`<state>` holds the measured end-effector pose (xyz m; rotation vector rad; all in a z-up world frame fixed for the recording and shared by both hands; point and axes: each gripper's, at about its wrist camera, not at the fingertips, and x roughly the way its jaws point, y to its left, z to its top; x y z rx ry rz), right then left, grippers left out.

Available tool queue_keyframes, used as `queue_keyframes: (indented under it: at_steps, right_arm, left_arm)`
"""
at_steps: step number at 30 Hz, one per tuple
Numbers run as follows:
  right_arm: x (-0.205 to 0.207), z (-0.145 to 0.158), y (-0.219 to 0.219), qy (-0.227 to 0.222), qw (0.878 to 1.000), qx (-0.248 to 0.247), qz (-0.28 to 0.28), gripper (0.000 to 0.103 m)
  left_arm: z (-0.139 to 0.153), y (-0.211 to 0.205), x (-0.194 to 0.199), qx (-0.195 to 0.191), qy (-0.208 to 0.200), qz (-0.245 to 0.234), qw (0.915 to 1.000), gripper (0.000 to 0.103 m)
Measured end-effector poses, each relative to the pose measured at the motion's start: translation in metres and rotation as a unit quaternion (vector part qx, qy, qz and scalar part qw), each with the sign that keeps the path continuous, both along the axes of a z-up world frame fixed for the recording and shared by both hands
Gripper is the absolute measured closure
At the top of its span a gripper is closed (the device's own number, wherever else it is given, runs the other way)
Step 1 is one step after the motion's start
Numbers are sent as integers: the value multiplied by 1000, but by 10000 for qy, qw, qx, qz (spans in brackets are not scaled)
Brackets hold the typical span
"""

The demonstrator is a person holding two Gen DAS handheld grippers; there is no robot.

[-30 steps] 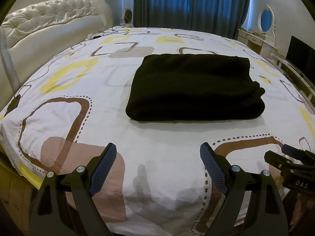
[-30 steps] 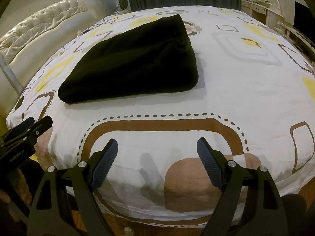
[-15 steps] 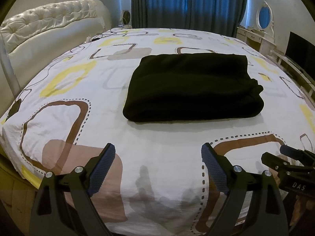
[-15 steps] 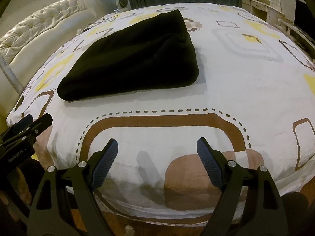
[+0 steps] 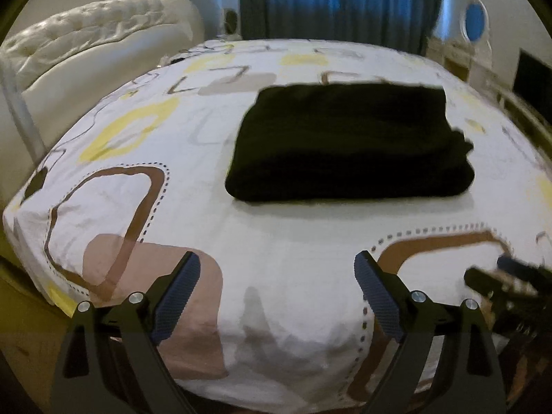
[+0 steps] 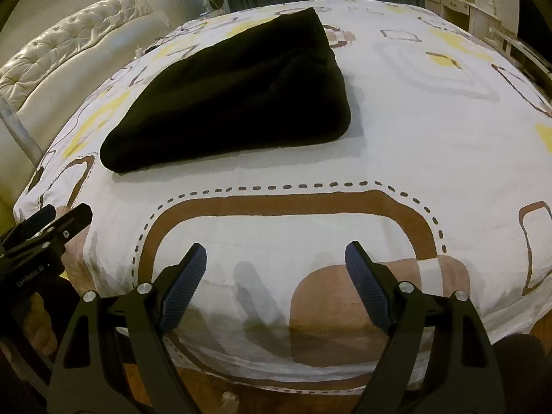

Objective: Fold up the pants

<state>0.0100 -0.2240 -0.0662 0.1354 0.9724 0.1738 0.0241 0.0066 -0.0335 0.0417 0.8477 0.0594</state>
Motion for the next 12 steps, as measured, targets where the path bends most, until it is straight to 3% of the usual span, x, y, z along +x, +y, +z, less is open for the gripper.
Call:
queue_keyframes:
  at_steps: [4,9,12]
  right_arm:
    - [0,-1,-1,10,10000,19,-11,20]
    - [0,-1,-5,11,10000,51,-17,20]
    - [1,-2,-10,25,9999,103,-66,20]
  left_arm:
    - [3,-6,-3,344,-218,-127,9991,13]
    - [1,-2,0,40,-18,-56,10000,13]
    - [-1,-3,0,136,-18,-63,9999,13]
